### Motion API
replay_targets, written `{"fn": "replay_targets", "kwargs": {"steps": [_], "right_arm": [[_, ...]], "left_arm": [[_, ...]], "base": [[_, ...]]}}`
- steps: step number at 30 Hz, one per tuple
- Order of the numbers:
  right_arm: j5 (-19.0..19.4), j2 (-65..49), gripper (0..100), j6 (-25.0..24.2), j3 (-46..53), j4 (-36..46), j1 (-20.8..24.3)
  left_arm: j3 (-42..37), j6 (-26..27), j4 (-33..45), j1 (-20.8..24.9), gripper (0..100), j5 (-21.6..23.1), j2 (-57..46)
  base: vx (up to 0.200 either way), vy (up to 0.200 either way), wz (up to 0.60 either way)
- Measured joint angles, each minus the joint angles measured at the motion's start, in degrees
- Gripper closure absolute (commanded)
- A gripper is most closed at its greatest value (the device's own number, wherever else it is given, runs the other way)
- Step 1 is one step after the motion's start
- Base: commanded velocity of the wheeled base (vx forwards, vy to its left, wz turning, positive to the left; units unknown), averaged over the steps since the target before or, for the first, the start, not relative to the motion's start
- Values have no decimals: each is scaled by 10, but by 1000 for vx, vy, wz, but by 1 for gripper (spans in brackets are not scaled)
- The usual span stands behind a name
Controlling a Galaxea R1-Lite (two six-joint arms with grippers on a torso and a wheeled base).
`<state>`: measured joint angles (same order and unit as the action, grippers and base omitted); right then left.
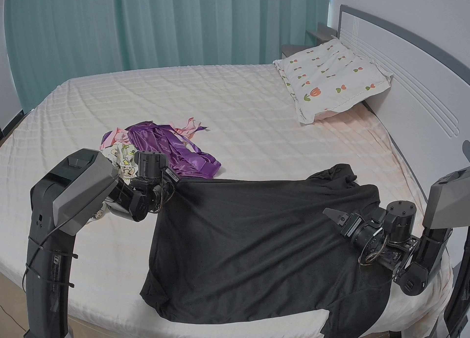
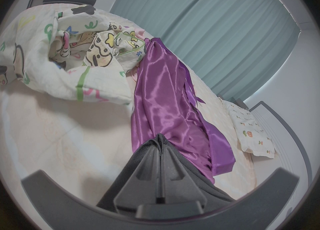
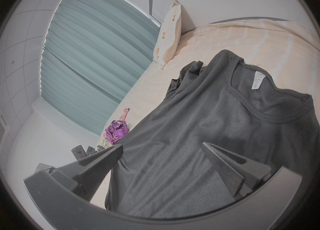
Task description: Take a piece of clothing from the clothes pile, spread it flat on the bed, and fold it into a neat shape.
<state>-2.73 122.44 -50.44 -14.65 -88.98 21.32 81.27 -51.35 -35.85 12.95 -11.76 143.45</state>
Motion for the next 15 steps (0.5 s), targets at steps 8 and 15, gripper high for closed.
{"fn": "replay_targets", "kwargs": {"steps": [8, 15], "right_arm": [[-1, 1, 0, 0, 0, 0, 0], [-1, 2, 0, 0, 0, 0, 0]], "left_arm": [[19, 0, 22, -18, 100, 0, 3], [24, 1, 22, -34, 100, 0, 4]], "base": [[0, 0, 0], [0, 0, 0]]}}
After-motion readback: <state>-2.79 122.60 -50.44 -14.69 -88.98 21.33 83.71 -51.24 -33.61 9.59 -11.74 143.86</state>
